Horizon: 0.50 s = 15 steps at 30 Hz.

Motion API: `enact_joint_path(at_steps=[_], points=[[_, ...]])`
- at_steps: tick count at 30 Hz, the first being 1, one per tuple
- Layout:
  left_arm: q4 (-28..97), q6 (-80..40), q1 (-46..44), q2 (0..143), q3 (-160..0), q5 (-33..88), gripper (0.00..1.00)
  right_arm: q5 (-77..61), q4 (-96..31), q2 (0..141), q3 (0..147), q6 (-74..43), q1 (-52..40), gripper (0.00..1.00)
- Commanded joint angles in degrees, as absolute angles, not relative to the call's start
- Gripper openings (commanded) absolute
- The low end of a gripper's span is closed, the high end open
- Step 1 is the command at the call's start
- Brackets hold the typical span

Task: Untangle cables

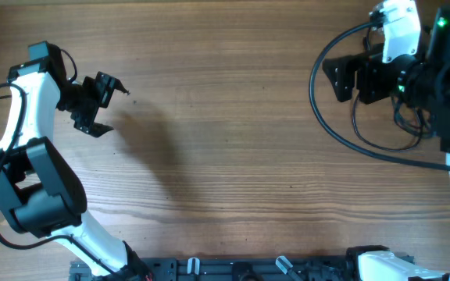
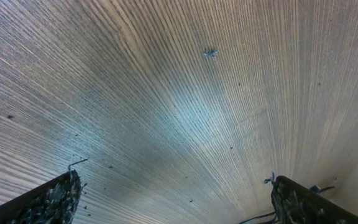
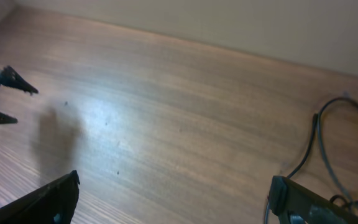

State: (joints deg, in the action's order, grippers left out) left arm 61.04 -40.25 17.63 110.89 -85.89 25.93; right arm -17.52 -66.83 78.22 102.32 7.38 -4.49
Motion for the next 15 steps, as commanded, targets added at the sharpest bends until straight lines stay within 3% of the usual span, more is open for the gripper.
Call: enact_joint_path(at_steps=[1, 6, 15], points=[[60.90, -40.77, 17.47, 109.62, -86.43, 25.39, 1.00, -16.78, -62.28, 78.32, 94.72, 7.57, -4.86, 1.00], [60.90, -40.77, 17.47, 109.62, -86.43, 25.36, 1.00, -19.73, -40.36, 71.59, 73.95, 7.49, -4.89, 1.00], [60.90, -40.77, 17.47, 109.62, -86.43, 25.36, 1.00, -23.73, 5.17, 45.32, 28.73, 7.38, -4.86, 1.00]])
